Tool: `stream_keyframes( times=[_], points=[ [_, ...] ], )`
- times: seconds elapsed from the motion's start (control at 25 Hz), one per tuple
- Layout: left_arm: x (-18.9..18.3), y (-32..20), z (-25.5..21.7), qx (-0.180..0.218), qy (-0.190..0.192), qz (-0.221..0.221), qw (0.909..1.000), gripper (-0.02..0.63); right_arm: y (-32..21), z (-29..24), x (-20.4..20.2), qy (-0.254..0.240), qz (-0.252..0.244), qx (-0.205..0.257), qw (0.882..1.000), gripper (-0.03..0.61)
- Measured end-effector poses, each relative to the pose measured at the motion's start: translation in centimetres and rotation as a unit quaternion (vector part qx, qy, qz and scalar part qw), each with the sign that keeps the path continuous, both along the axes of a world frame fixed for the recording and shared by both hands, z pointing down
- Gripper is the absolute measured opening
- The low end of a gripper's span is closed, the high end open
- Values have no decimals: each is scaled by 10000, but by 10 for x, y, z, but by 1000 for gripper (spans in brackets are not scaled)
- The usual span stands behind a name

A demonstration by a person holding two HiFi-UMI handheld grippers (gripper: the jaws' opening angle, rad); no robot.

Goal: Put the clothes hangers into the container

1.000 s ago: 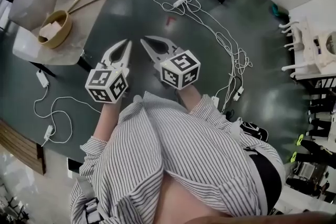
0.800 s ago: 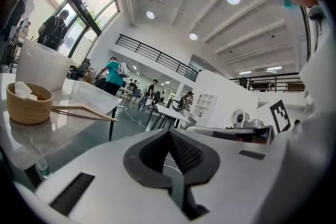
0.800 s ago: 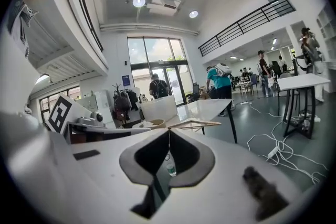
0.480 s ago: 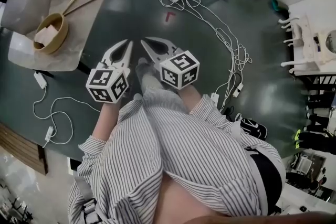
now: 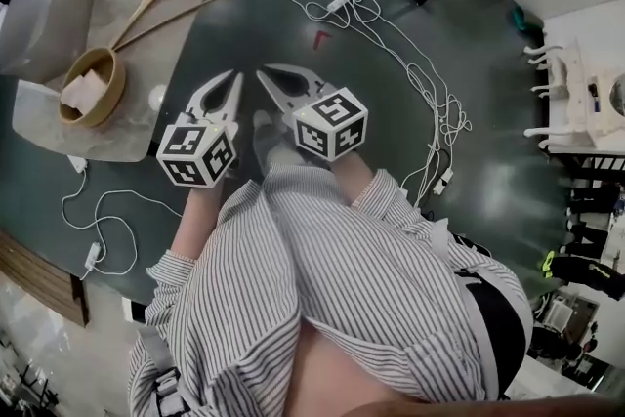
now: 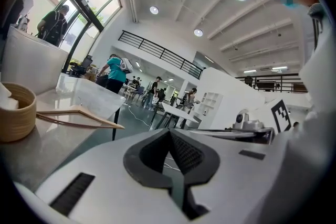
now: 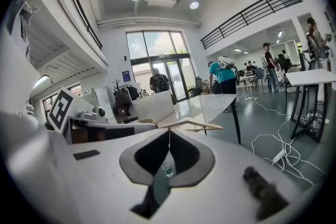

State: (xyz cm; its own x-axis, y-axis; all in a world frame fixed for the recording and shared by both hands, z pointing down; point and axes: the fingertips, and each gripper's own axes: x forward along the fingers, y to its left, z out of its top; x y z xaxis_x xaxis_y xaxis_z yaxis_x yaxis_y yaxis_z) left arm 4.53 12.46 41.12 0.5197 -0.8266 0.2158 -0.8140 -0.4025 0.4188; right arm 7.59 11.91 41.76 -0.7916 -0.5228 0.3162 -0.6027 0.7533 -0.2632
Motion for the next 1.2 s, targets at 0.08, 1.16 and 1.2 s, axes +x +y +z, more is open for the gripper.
stream_keyframes(
  times=[0.08, 1.16, 1.2],
  points=[
    [-1, -27, -2, -6, -11, -27, 10000, 11, -28, -3, -2, -20, -37, 10, 10000, 15],
    [-10, -213, 4, -210, -313, -644, 9972, 11, -220, -3, -19, -285, -714, -86, 9970, 15],
    [-12, -213, 5, -231, -309, -677, 9970, 11, -219, -2, -21, -302, -750, -99, 9967, 15]
  ],
)
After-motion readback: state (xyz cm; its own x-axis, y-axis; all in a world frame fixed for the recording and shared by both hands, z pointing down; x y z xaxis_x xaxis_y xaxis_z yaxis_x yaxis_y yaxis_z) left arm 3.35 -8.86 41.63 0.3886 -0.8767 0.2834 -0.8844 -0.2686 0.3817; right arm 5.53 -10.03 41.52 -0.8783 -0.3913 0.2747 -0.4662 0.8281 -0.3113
